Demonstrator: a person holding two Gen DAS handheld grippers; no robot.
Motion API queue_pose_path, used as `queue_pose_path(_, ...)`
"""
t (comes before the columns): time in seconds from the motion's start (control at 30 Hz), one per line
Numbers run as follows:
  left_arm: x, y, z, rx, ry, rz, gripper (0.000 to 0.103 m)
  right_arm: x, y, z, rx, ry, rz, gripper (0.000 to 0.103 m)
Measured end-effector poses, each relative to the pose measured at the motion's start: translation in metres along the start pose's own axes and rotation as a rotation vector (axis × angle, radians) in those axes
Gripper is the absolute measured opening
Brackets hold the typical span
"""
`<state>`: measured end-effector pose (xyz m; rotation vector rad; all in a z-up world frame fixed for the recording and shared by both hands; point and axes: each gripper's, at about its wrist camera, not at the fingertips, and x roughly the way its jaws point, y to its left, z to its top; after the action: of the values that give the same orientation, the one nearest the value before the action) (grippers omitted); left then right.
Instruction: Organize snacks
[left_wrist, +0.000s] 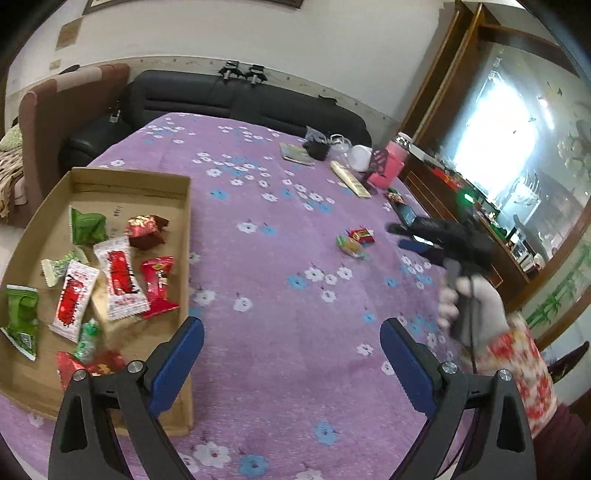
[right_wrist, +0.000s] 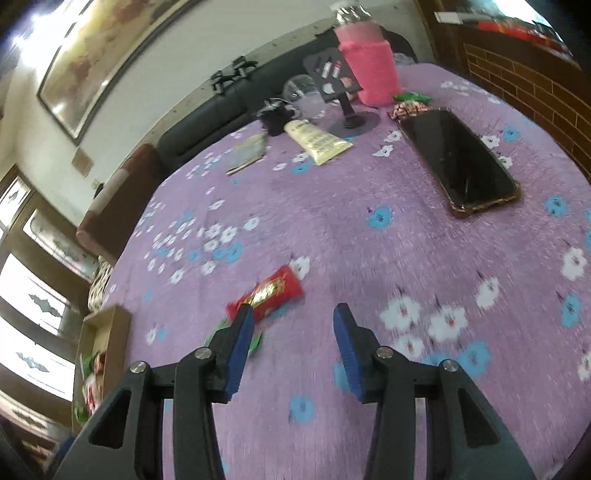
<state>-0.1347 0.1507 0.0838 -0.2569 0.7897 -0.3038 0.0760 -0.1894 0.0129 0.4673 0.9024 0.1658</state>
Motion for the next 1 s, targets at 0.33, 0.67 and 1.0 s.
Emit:
queue_pose_path(0.33, 0.007, 0.005, -0.003, -0.022, 0.012, 0.001, 0.098, 0.061, 0.055, 0.0, -0.094, 0.126, -0.016, 0.036)
queue_pose_path(0.67, 0.007, 0.015, -0.006, -0.045, 0.019, -0.034, 0.098, 0.057, 0.128, -0.059, -0.42, 0.305, 0.217, 0.025)
queue_pose_path(1.0, 0.019, 0.014, -0.006, -0.076, 0.051, -0.067, 0.098, 0.034, 0.131, -0.043, -0.499, 0.044, 0.048, 0.049)
